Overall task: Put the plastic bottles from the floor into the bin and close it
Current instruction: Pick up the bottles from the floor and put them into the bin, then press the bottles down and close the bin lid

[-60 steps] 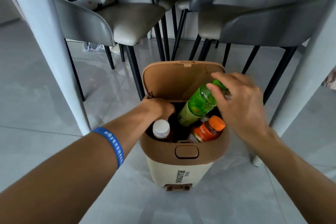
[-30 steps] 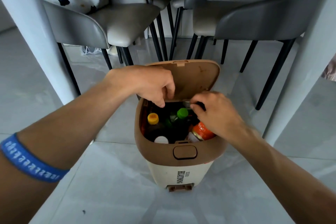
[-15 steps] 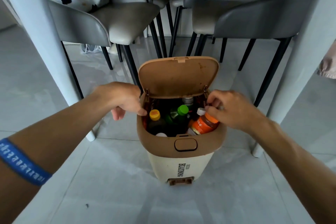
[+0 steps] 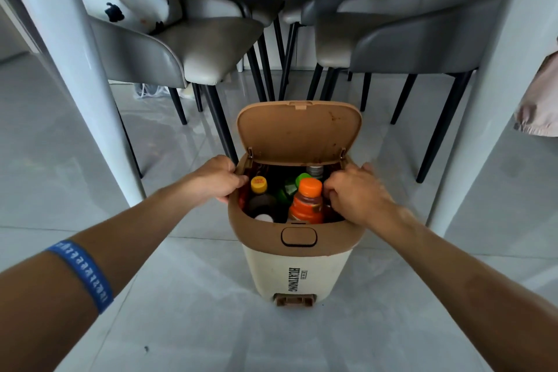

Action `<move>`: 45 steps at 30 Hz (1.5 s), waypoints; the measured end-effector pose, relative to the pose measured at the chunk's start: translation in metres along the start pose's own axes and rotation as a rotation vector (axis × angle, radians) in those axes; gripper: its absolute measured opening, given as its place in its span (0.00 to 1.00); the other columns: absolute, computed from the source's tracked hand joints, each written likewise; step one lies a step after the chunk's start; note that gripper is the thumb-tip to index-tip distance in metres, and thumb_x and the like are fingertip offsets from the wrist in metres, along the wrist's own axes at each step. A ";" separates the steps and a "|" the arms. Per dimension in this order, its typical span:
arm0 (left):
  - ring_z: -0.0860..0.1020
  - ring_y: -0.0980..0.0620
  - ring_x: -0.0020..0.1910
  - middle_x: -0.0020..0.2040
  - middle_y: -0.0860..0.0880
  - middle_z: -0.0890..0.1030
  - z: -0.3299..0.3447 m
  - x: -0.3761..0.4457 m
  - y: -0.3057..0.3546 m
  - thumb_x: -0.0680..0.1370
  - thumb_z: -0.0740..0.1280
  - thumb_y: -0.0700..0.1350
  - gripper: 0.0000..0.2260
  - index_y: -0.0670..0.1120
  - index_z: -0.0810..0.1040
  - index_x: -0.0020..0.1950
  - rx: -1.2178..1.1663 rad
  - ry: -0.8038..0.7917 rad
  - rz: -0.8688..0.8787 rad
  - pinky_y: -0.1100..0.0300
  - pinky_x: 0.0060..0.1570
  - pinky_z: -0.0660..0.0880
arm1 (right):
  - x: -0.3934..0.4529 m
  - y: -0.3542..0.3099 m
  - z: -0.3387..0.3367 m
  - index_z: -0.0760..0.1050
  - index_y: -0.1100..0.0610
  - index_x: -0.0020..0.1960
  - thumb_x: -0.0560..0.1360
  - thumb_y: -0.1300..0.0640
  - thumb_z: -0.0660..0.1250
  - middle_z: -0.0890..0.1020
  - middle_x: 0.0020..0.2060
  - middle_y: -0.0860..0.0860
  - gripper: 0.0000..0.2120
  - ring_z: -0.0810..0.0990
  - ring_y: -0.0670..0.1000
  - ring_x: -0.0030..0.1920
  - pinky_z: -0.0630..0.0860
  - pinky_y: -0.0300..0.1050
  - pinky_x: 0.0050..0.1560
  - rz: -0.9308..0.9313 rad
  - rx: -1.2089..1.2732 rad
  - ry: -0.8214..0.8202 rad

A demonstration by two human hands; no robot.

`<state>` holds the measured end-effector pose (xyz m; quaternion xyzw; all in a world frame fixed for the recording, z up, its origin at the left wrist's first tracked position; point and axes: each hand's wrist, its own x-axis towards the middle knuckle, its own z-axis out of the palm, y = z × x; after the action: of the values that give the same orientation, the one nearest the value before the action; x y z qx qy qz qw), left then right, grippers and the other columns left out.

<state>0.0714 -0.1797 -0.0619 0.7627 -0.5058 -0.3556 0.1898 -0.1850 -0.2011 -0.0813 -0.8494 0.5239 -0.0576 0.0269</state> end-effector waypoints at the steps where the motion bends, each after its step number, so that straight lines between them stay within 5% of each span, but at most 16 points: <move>1: 0.83 0.50 0.36 0.41 0.44 0.84 0.003 0.001 -0.001 0.82 0.66 0.45 0.09 0.41 0.79 0.48 0.015 0.023 0.015 0.61 0.34 0.79 | -0.002 0.001 0.002 0.79 0.49 0.53 0.74 0.58 0.61 0.83 0.53 0.53 0.12 0.76 0.57 0.58 0.66 0.53 0.60 0.003 0.053 0.035; 5: 0.85 0.44 0.45 0.48 0.40 0.84 0.006 0.006 -0.002 0.81 0.66 0.47 0.11 0.39 0.80 0.53 0.052 0.067 0.049 0.50 0.52 0.81 | -0.017 0.013 0.001 0.71 0.51 0.69 0.74 0.61 0.65 0.81 0.60 0.51 0.23 0.77 0.50 0.56 0.74 0.52 0.60 -0.083 0.405 0.271; 8: 0.85 0.43 0.44 0.49 0.40 0.85 0.001 0.010 0.000 0.81 0.66 0.45 0.10 0.39 0.80 0.54 0.023 0.034 0.032 0.52 0.48 0.83 | -0.017 0.009 0.000 0.67 0.47 0.73 0.79 0.55 0.64 0.75 0.68 0.49 0.23 0.73 0.48 0.65 0.71 0.50 0.66 -0.242 0.498 0.139; 12: 0.86 0.43 0.42 0.48 0.39 0.85 0.001 0.013 -0.001 0.80 0.66 0.42 0.08 0.39 0.81 0.53 -0.001 0.030 0.018 0.52 0.46 0.84 | -0.003 -0.005 0.002 0.61 0.43 0.76 0.81 0.50 0.60 0.67 0.74 0.45 0.24 0.65 0.50 0.73 0.61 0.47 0.73 -0.274 0.299 0.024; 15: 0.86 0.43 0.43 0.48 0.40 0.85 0.001 0.012 0.000 0.80 0.66 0.41 0.08 0.39 0.81 0.54 -0.016 0.031 0.016 0.50 0.47 0.84 | 0.003 -0.012 0.004 0.67 0.45 0.71 0.79 0.52 0.64 0.70 0.69 0.47 0.21 0.69 0.53 0.69 0.66 0.49 0.68 -0.198 0.320 -0.064; 20: 0.86 0.43 0.43 0.47 0.39 0.85 0.000 0.013 0.001 0.81 0.65 0.41 0.08 0.38 0.81 0.54 -0.018 0.016 0.014 0.51 0.46 0.84 | 0.006 -0.001 -0.013 0.72 0.45 0.62 0.77 0.52 0.68 0.74 0.60 0.46 0.15 0.72 0.50 0.61 0.71 0.50 0.62 -0.072 0.528 0.042; 26: 0.85 0.49 0.40 0.48 0.42 0.85 -0.003 0.011 0.004 0.80 0.67 0.41 0.06 0.41 0.82 0.52 -0.040 -0.001 -0.012 0.61 0.33 0.83 | 0.006 0.004 0.000 0.76 0.47 0.61 0.76 0.44 0.67 0.79 0.59 0.52 0.15 0.74 0.54 0.61 0.69 0.50 0.61 -0.033 0.240 -0.023; 28: 0.84 0.48 0.42 0.51 0.42 0.85 -0.007 0.008 0.003 0.79 0.68 0.44 0.08 0.41 0.81 0.55 -0.041 0.003 -0.043 0.58 0.38 0.83 | 0.006 0.004 -0.003 0.79 0.48 0.58 0.77 0.43 0.64 0.81 0.56 0.51 0.14 0.75 0.53 0.59 0.72 0.50 0.59 -0.049 0.180 0.014; 32: 0.74 0.45 0.67 0.71 0.46 0.74 -0.027 0.007 0.004 0.77 0.69 0.47 0.28 0.52 0.65 0.76 0.039 0.307 0.237 0.46 0.65 0.73 | -0.014 0.014 -0.025 0.76 0.52 0.58 0.81 0.50 0.61 0.82 0.51 0.51 0.10 0.81 0.52 0.50 0.80 0.53 0.52 0.107 0.454 0.495; 34: 0.69 0.50 0.71 0.74 0.50 0.70 -0.036 -0.003 0.015 0.78 0.69 0.45 0.30 0.58 0.62 0.77 -0.109 0.325 0.456 0.45 0.70 0.67 | -0.015 0.021 -0.040 0.69 0.52 0.66 0.80 0.49 0.61 0.75 0.61 0.53 0.16 0.76 0.53 0.61 0.76 0.56 0.61 0.137 0.476 0.684; 36: 0.69 0.54 0.71 0.71 0.54 0.73 -0.040 -0.011 0.024 0.78 0.68 0.46 0.26 0.60 0.66 0.75 -0.171 0.257 0.592 0.45 0.72 0.64 | -0.007 0.021 -0.054 0.62 0.53 0.73 0.80 0.45 0.58 0.69 0.71 0.55 0.24 0.67 0.54 0.71 0.66 0.56 0.71 0.069 0.405 0.650; 38: 0.74 0.55 0.66 0.64 0.54 0.79 -0.040 -0.018 0.027 0.77 0.66 0.54 0.19 0.58 0.75 0.68 -0.132 0.254 0.657 0.45 0.70 0.67 | -0.001 0.013 -0.057 0.62 0.51 0.74 0.81 0.42 0.54 0.71 0.70 0.54 0.24 0.66 0.54 0.72 0.62 0.56 0.71 0.005 0.357 0.536; 42: 0.81 0.52 0.48 0.45 0.51 0.84 -0.030 -0.039 0.014 0.77 0.63 0.59 0.16 0.49 0.83 0.49 0.060 0.283 0.775 0.48 0.55 0.76 | -0.022 -0.002 -0.033 0.75 0.50 0.55 0.82 0.43 0.50 0.80 0.47 0.46 0.17 0.78 0.51 0.50 0.65 0.48 0.58 -0.079 0.295 0.517; 45: 0.79 0.55 0.48 0.47 0.54 0.82 -0.012 -0.047 -0.015 0.76 0.64 0.59 0.16 0.48 0.85 0.48 0.310 0.160 0.883 0.51 0.53 0.76 | -0.044 -0.003 -0.006 0.77 0.52 0.46 0.81 0.48 0.55 0.81 0.43 0.46 0.14 0.78 0.50 0.43 0.70 0.50 0.52 -0.173 0.215 0.482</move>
<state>0.0786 -0.1320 -0.0470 0.5190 -0.8126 -0.1014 0.2450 -0.2021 -0.1607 -0.0778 -0.8450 0.4317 -0.3152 -0.0136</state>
